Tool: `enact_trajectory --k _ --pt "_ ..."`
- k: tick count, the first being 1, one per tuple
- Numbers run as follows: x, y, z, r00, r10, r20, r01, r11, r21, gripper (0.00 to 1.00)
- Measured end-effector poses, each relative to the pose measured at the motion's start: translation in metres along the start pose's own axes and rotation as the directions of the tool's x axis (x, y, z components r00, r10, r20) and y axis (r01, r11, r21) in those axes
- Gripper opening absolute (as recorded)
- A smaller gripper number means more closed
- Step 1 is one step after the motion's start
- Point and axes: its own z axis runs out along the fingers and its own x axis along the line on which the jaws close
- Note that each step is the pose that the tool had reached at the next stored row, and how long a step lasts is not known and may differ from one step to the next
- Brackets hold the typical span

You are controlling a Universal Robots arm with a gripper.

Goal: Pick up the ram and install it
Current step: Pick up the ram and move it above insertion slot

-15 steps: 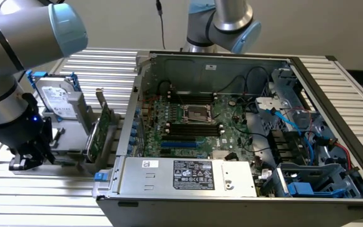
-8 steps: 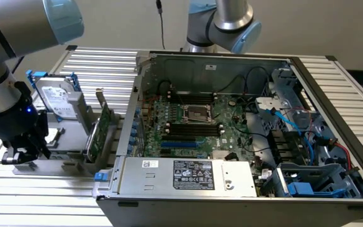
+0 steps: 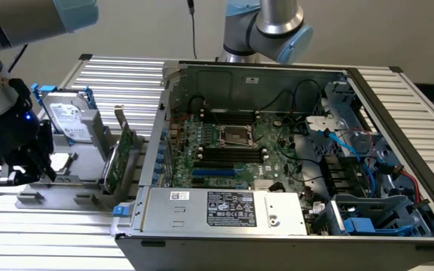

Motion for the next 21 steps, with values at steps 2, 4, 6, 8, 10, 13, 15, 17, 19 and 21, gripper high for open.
enact_trajectory --k 2,4,6,8,10,13,15,17,19,21 --pt "0.000 -0.0020 -0.0057 1.0000 -0.007 0.0004 0.007 1.0000 -0.0023 0.14" --pt "0.000 -0.0043 -0.0124 0.9999 -0.014 0.0015 0.014 0.9999 -0.0046 0.14" --pt "0.000 -0.0072 -0.0190 0.9998 -0.018 0.0025 0.018 0.9998 -0.0068 0.14" --pt "0.000 -0.0101 -0.0252 0.9997 -0.023 0.0035 0.023 0.9997 -0.0090 0.14" --pt "-0.001 -0.0128 -0.0315 0.9996 -0.028 0.0044 0.028 0.9996 -0.0112 0.14" --pt "-0.001 -0.0165 -0.0415 0.9993 -0.037 0.0059 0.037 0.9992 -0.0142 0.14" --pt "-0.001 -0.0190 -0.0476 0.9991 -0.041 0.0068 0.042 0.9990 -0.0145 0.14" --pt "-0.001 -0.0222 -0.0534 0.9990 -0.044 0.0075 0.044 0.9989 -0.0145 0.14" --pt "-0.002 -0.0260 -0.0594 0.9989 -0.046 0.0079 0.046 0.9989 -0.0146 0.14" --pt "-0.002 -0.0302 -0.0657 0.9989 -0.046 0.0079 0.046 0.9988 -0.0151 0.14"
